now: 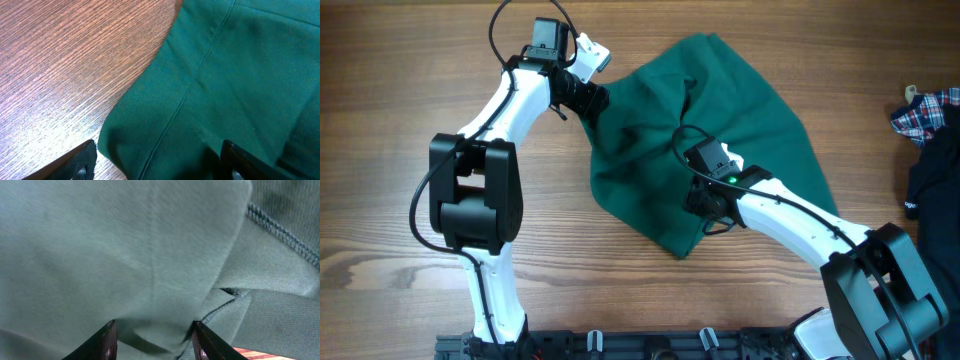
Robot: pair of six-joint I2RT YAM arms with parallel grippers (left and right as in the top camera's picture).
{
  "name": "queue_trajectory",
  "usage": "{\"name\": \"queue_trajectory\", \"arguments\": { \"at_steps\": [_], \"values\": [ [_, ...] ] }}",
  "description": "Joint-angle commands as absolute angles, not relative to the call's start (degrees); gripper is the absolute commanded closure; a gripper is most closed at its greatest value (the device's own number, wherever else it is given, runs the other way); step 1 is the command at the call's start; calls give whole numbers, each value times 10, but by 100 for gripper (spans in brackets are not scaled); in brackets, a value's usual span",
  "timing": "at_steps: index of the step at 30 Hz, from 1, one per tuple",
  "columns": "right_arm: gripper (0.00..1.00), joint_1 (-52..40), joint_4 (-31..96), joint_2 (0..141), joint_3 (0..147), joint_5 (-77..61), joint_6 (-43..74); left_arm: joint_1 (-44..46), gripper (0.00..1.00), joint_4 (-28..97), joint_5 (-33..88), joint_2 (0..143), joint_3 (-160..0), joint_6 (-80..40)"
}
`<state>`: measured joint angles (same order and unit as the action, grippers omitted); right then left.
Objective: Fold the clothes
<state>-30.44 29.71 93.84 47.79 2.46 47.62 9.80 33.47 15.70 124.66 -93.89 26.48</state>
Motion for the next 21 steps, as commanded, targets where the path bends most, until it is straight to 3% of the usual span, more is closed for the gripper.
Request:
{"name": "queue_trajectory", "arguments": {
  "at_steps": [1, 4, 8, 10, 13, 16, 21],
  "values": [
    [53, -303, 292, 936, 472, 37, 456, 95, 19, 336, 152, 1254, -946, 266],
    [81, -303, 290, 935, 472, 36, 435, 95, 20, 336, 145, 1254, -946, 266],
    [84, -303, 288, 935, 472, 35, 414, 95, 22, 336, 142, 1254, -946, 266],
    [96, -303, 287, 935, 473, 34, 404, 95, 22, 336, 142, 1254, -946, 266],
    [92, -303, 281, 935, 473, 30, 376, 95, 22, 336, 142, 1254, -946, 266],
    [70, -303, 274, 935, 472, 33, 375, 95, 22, 336, 142, 1254, -946, 266],
    [65, -303, 237, 935, 458, 34, 375, 95, 22, 336, 142, 1254, -946, 266]
  ]
}}
